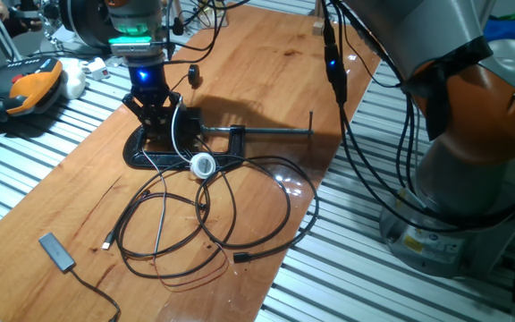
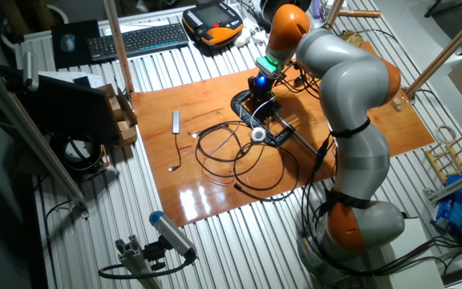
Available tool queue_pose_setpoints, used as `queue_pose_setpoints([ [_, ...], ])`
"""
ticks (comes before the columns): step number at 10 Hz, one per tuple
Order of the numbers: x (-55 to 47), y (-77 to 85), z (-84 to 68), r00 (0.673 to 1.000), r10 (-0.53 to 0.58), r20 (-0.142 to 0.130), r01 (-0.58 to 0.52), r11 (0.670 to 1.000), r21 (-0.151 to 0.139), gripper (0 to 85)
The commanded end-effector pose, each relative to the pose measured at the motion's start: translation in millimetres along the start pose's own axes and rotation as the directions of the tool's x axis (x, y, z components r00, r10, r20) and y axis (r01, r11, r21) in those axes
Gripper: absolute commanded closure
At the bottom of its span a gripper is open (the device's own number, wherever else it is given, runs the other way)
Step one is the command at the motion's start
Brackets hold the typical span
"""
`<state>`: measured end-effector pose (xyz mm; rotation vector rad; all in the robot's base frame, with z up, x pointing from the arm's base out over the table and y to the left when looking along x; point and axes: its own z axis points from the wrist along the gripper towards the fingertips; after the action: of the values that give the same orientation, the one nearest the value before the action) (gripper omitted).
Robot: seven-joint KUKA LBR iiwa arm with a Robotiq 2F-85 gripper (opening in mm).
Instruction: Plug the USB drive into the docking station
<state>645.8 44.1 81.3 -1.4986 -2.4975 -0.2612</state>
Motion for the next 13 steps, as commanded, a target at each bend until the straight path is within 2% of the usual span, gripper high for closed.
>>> queue_pose_setpoints([
  [1, 0.2, 0.6, -1.7, 1.000, 0.001, -0.002, -0.001, 1.000, -0.002, 85.0],
  [5, 7.8, 9.5, -25.0, 1.000, 0.016, -0.004, -0.016, 1.000, 0.010, 85.0],
  [7, 11.0, 11.6, -39.0, 1.000, 0.012, 0.005, -0.013, 1.000, 0.011, 85.0],
  [9, 7.0, 12.5, -54.1, 1.000, 0.024, 0.012, -0.024, 1.000, 0.011, 85.0],
  [10, 0.8, 10.5, -64.1, 0.998, 0.054, 0.013, -0.054, 0.999, 0.003, 85.0],
  [13, -8.8, 9.4, -87.5, 0.993, 0.100, 0.059, -0.100, 0.995, -0.001, 85.0],
])
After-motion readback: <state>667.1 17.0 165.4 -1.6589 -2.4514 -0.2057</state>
